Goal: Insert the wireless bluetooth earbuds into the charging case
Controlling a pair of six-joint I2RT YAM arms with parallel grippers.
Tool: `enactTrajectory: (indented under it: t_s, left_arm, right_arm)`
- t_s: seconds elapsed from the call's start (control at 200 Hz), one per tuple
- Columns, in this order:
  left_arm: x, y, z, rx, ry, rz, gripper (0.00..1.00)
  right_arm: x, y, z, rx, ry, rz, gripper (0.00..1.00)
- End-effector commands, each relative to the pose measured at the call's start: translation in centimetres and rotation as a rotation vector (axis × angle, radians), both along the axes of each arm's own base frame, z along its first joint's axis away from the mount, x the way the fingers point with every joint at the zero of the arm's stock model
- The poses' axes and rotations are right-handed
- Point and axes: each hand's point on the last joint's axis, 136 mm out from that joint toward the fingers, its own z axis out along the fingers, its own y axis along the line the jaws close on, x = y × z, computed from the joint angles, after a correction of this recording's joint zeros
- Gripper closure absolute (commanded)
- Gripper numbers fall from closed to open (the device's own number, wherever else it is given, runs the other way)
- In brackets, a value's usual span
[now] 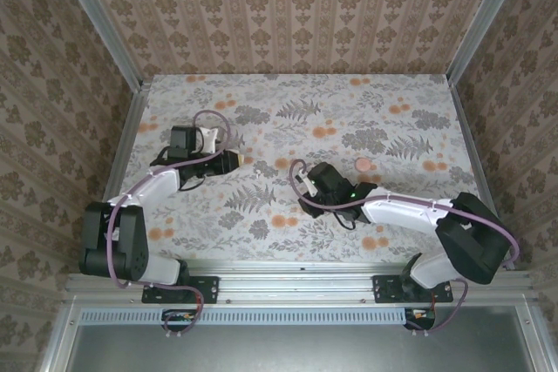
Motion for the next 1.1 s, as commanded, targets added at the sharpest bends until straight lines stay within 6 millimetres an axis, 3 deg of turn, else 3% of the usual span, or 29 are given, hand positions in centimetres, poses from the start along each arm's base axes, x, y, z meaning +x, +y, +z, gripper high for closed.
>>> enactTrajectory:
  t_s: [0.0, 0.36, 0.605, 0.68, 0.76, 0.93, 1.095]
  left_arm:
    - [0.2, 0.0, -0.2, 0.01, -0.016, 0.019, 0.87]
    - [-0.2, -0.5, -0.2, 0.016, -0.017, 0.0, 0.87]
    - [-0.4, -0.4, 0.2, 0.029, -0.026, -0.011, 0.87]
    - [-0.4, -0.3, 0.3, 0.036, -0.027, -0.013, 0.87]
    - [-0.5, -0.3, 0.4, 0.04, -0.026, -0.017, 0.87]
    - [-1.2, -0.5, 1.0, 0.033, -0.04, -0.044, 0.87]
    - [-2.1, -0.4, 0.9, 0.04, -0.11, -0.077, 0.87]
  right_arm:
    - [-0.9, -3.2, -1.4, -0.078, 0.068, -0.123, 0.77]
    - [-1.8, -4.2, -4.5, -0.119, 0.203, -0.227, 0.76]
    - [-1.9, -4.2, -5.4, -0.147, 0.258, -0.246, 0.76]
    - [-2.2, -4.2, -5.4, -0.158, 0.278, -0.244, 0.73]
    - [-2.6, -3.9, -5.3, -0.146, 0.332, -0.227, 0.64]
    - [-2.9, -4.3, -3.5, -0.149, 0.434, -0.221, 0.51]
    - [-2.3, -4.9, 0.2, -0.144, 0.481, -0.26, 0.49]
